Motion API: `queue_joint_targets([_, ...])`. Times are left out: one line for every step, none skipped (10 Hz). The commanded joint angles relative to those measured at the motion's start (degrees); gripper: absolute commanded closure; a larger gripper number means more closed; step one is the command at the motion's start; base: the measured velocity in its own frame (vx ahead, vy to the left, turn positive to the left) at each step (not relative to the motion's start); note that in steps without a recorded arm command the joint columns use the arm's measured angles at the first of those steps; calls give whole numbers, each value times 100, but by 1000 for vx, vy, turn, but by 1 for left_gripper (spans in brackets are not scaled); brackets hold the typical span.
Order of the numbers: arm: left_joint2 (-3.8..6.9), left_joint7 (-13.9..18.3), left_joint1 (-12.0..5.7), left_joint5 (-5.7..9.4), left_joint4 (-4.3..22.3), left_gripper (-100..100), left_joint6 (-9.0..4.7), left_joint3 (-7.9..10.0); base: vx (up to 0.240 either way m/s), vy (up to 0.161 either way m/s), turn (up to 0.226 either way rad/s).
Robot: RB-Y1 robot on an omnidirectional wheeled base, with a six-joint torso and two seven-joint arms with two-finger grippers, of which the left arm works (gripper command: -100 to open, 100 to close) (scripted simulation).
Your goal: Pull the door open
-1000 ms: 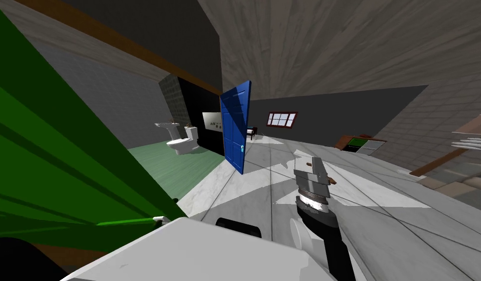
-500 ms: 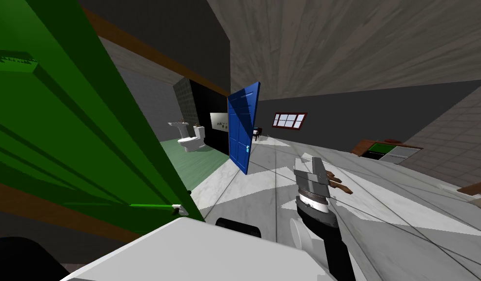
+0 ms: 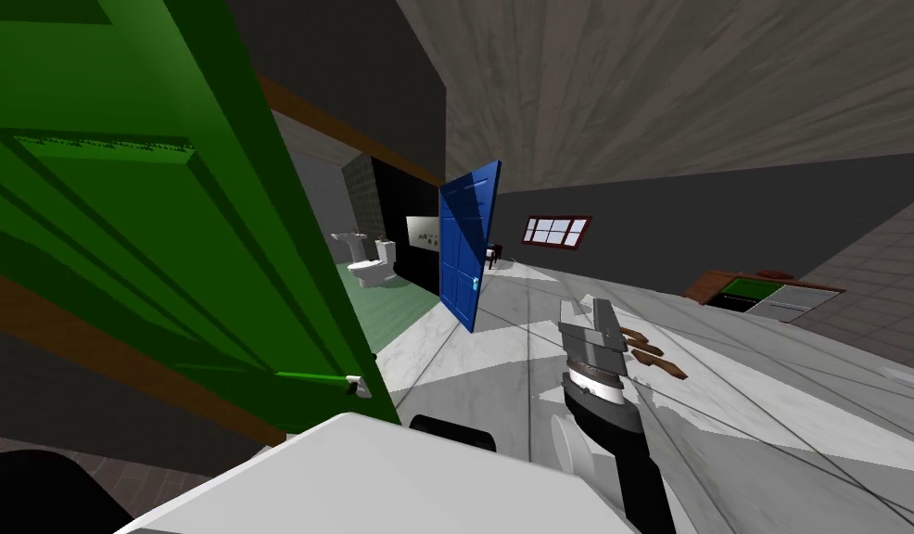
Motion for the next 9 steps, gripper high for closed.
queue_joint_targets([14, 32, -4, 20, -49, -100, 178, -3, 160, -40, -25])
queue_joint_targets([47, 53, -17, 46, -52, -100, 299, -6, 185, -34, -30])
queue_joint_targets([76, 77, -32, 76, -56, -100, 390, -10, 197, 10, -32])
queue_joint_targets([97, 103, -48, 107, -61, -100, 431, -13, 223, 1, -52])
queue_joint_targets([116, 139, -72, 153, -67, -100, 407, -18, 244, 23, -45])
queue_joint_targets([119, 175, -95, 197, -73, -100, 266, -24, 248, 28, -54])
queue_joint_targets([117, 183, -100, 207, -75, -100, 210, -25, 157, 7, 3])
queue_joint_targets([54, 209, -35, 186, -173, -100, 299, -26, 51, 2, 0])
queue_joint_targets([54, 209, -35, 186, -173, 100, 299, -26, 0, 0, 0])
